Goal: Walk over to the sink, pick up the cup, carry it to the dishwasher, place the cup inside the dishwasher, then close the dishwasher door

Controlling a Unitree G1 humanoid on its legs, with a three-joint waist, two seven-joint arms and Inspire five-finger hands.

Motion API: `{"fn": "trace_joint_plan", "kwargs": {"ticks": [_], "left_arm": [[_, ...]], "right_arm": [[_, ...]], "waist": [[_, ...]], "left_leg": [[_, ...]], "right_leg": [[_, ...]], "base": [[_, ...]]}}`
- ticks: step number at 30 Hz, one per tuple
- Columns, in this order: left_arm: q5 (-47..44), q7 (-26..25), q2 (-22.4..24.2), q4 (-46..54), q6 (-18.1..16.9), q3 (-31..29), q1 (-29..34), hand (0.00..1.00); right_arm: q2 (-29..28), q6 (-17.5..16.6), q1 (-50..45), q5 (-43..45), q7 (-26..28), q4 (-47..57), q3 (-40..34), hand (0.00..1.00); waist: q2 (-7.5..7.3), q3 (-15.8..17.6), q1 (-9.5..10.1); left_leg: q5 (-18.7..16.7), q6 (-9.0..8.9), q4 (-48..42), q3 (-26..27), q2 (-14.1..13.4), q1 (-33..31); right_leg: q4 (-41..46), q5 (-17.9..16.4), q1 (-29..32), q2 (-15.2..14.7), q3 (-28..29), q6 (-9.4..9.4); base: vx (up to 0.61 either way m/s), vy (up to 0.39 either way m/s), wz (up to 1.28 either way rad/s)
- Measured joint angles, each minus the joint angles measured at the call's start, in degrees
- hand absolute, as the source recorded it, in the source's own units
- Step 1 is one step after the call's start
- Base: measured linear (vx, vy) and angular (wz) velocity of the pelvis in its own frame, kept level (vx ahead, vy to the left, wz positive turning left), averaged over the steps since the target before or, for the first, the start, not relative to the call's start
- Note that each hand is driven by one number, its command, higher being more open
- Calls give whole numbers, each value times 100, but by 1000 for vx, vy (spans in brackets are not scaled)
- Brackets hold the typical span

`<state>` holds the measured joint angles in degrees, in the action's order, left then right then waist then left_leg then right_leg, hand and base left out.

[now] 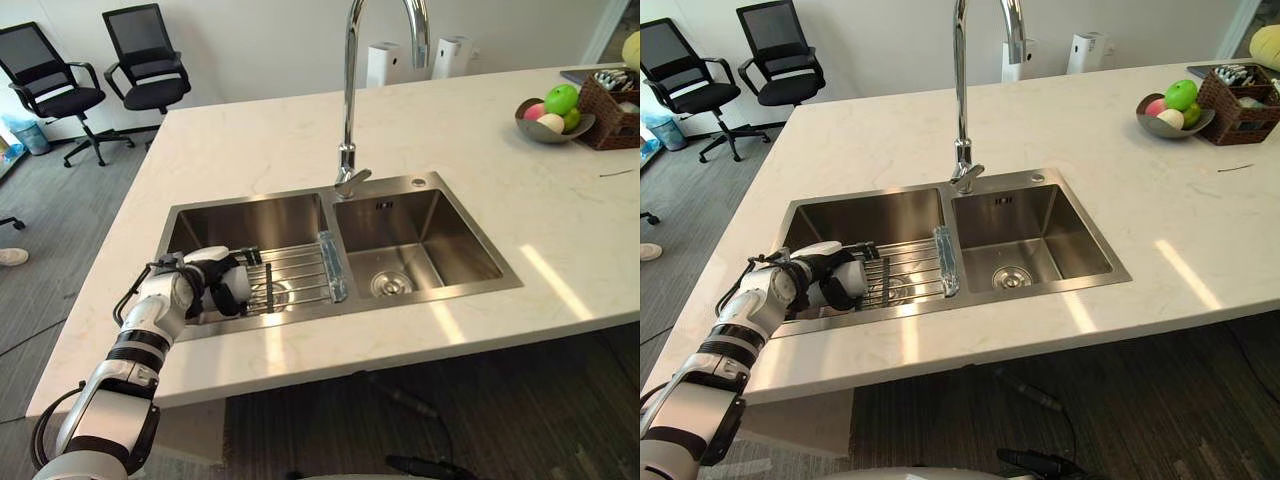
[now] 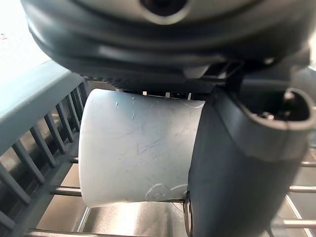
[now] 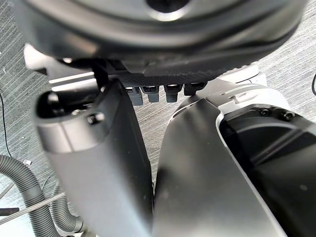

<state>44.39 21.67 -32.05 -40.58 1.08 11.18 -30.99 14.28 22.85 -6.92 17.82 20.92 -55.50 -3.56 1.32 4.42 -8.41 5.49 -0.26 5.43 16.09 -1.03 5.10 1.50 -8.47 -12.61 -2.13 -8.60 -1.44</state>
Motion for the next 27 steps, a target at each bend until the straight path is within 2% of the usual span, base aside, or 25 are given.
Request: {"fn": "trace_joint_plan", "kwargs": {"ticks": [5,11,17,23,27], "left_arm": [[-49,-793,47,-31,-275,1,273,0],[-228,-1828,48,67,-921,36,617,0],[-1676,-2499,61,987,-1261,-202,1106,0],[-2766,-3243,276,2011,-1656,-941,1319,0],[-3320,-3511,503,2507,-1890,-1262,1354,0]], "right_arm": [[5,-4,1,1,4,-3,-1,100],[-7,-75,-47,5,4,0,-9,100],[-132,-268,-135,4,7,-72,-51,100],[-178,-425,-237,3,25,-115,-147,100],[-216,-468,-280,3,30,-144,-268,100]], "waist": [[-4,-5,31],[-29,2,109],[-172,55,308],[-174,56,372],[-174,57,441]], "left_leg": [[3,0,1,-8,5,11],[-4,25,0,-96,76,-32],[-11,61,-3,-162,112,-104],[21,43,-1,-234,100,-91],[58,40,1,-283,87,-90]], "right_leg": [[7,-6,3,-19,-3,-9],[4,-20,7,-79,-83,-39],[-4,-19,28,-97,-153,-52],[12,-23,-16,-80,-243,-44],[43,-35,-17,-68,-285,-29]], "base": [[-29,7,1],[-2,12,7],[35,-8,7],[-8,-25,6],[-66,-14,7]]}}
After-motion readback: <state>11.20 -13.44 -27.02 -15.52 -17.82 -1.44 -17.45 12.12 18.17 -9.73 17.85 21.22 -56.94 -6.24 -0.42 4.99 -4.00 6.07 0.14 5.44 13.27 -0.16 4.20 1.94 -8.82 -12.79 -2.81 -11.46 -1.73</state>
